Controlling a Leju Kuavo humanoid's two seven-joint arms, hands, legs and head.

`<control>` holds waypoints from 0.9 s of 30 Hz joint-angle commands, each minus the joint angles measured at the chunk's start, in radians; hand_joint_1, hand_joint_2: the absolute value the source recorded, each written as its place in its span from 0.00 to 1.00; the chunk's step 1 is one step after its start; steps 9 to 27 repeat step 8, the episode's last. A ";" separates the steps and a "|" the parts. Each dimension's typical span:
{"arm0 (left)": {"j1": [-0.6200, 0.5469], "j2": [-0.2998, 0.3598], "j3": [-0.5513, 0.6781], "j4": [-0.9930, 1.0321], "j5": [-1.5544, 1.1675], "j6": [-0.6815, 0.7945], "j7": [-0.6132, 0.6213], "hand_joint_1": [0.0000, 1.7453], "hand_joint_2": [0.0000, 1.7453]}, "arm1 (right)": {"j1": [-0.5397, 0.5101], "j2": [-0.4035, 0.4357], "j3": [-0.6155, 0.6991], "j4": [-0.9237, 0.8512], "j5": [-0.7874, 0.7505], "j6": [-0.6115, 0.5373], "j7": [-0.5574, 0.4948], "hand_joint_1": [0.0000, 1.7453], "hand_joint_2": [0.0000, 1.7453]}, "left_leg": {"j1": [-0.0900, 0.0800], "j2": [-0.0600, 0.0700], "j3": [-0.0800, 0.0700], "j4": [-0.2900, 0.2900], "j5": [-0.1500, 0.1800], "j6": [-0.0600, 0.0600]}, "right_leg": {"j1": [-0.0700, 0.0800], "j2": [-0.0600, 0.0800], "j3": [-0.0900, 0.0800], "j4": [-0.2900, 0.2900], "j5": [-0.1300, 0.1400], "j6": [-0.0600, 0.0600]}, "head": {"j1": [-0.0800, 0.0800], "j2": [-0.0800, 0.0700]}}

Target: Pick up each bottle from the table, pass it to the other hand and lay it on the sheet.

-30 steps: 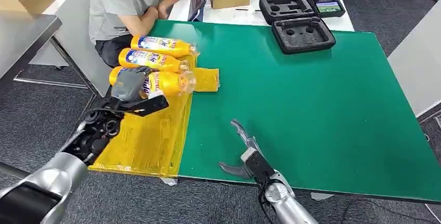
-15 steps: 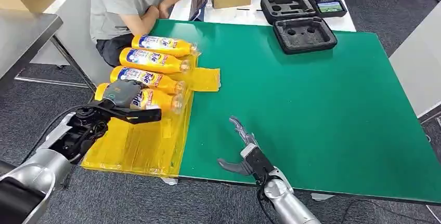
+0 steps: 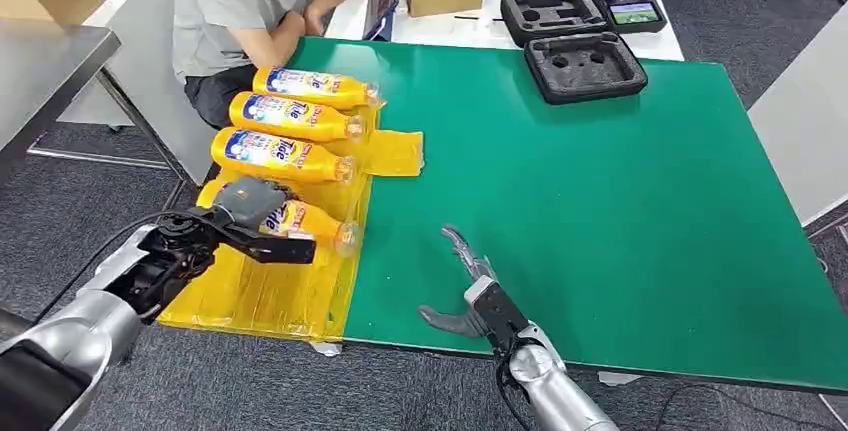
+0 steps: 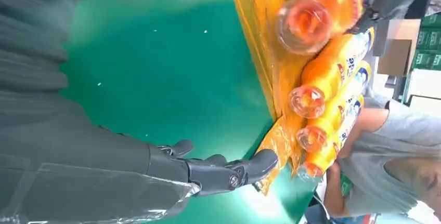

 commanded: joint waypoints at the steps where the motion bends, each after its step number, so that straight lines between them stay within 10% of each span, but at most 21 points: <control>1: -0.071 -0.058 -0.106 0.145 0.001 -0.023 -0.016 0.96 1.00 | -0.047 -0.024 0.042 0.041 -0.009 0.002 -0.001 0.00 1.00 | 0.000 -0.002 0.005 0.001 -0.002 0.001 | 0.001 -0.003 0.006 0.000 -0.002 -0.001 | 0.000 0.000; 2: -0.079 -0.073 -0.115 0.169 0.001 -0.023 -0.017 0.56 1.00 | -0.050 -0.026 0.044 0.041 -0.013 0.003 -0.001 0.00 1.00 | 0.000 -0.002 0.004 0.001 -0.001 0.001 | 0.000 -0.003 0.005 0.000 -0.002 -0.001 | 0.000 0.000; 6: -0.086 -0.087 -0.122 0.190 0.001 -0.023 -0.015 0.49 1.00 | -0.050 -0.026 0.047 0.040 -0.016 0.001 -0.001 0.00 1.00 | 0.000 -0.002 0.005 0.002 -0.002 0.002 | 0.001 -0.003 0.006 0.001 -0.003 -0.001 | 0.000 0.000; 8: -0.094 -0.104 -0.131 0.213 -0.008 -0.005 0.009 0.06 1.00 | -0.052 -0.027 0.050 0.040 -0.019 -0.001 -0.001 0.00 1.00 | 0.000 -0.001 0.002 0.000 -0.001 0.001 | 0.000 -0.001 0.003 0.000 -0.001 -0.001 | 0.000 0.000; 27: -0.094 -0.104 -0.131 0.213 -0.008 -0.005 0.009 0.06 1.00 | -0.052 -0.027 0.050 0.040 -0.019 -0.001 -0.001 0.00 1.00 | 0.000 -0.001 0.002 0.000 -0.001 0.001 | 0.000 -0.001 0.003 0.000 -0.001 -0.001 | 0.000 0.000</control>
